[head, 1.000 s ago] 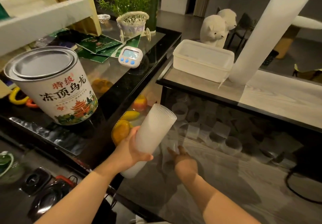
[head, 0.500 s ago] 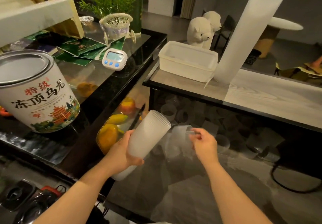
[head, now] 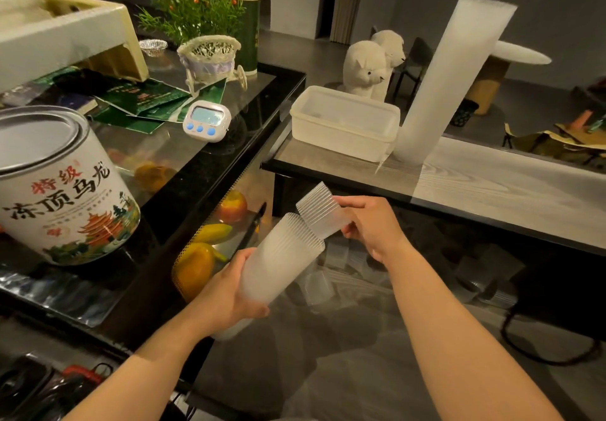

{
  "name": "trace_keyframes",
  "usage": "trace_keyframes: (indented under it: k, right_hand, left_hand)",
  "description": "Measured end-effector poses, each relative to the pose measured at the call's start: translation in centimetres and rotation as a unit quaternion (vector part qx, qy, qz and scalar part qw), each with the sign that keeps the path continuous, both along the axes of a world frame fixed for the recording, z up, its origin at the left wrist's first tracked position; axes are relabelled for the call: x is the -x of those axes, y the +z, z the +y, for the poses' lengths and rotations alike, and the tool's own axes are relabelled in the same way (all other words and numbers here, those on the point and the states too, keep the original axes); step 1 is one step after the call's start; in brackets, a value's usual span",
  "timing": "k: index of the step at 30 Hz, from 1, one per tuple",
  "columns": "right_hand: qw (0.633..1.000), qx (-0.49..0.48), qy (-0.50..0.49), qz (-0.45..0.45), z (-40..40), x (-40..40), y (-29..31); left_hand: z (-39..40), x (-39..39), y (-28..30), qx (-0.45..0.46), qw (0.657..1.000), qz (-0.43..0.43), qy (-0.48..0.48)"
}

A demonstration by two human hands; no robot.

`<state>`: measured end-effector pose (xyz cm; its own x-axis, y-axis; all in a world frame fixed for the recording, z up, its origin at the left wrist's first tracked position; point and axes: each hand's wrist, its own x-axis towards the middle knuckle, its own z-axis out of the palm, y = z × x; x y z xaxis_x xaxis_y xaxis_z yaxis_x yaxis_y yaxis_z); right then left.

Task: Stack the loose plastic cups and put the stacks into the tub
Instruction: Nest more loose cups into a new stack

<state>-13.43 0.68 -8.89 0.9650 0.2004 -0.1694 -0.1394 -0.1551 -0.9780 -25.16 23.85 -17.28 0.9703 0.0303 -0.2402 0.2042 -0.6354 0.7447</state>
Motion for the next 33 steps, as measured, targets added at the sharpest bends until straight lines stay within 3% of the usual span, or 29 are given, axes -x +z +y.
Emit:
trace_keyframes:
  k: [8,14,19,21,23,25,27,29,33]
  right_hand:
    - [0.999,-0.032,0.028,0.012,0.0,-0.4,-0.1]
    - [0.969,0.212,0.098,-0.08,0.7,-0.3,-0.6]
    - [0.93,0.304,0.129,-0.16,2.6,0.8,-2.2]
    - [0.929,0.3,0.138,-0.166,2.8,1.0,-2.7]
    - [0.951,0.244,0.136,-0.134,2.8,0.6,-3.3]
    - [0.981,0.161,0.085,-0.073,2.7,0.1,-4.8]
    - [0.986,0.157,-0.001,-0.051,2.6,-0.4,-7.4]
    - [0.962,0.264,-0.005,-0.065,1.9,-0.7,-10.9]
    - [0.877,0.461,0.127,-0.042,1.5,0.1,-15.9]
  left_hand:
    - [0.3,-0.1,0.0,0.005,1.0,-0.003,-0.003]
    - [0.2,0.0,-0.3,-0.007,1.0,-0.008,-0.014]
    - [0.4,-0.3,-0.6,-0.008,1.0,-0.002,-0.005]
    - [0.6,-0.3,-0.9,-0.003,1.0,0.004,0.004]
    - [0.7,-0.2,-1.2,0.015,1.0,0.006,0.013]
    - [0.8,-0.2,-1.3,0.028,0.999,0.005,0.022]
    - [0.8,-0.2,-1.0,0.037,0.999,0.002,0.028]
    - [0.9,-0.2,-1.0,0.039,0.999,0.0,0.031]
    - [1.3,0.2,-1.3,0.063,0.998,0.01,0.028]
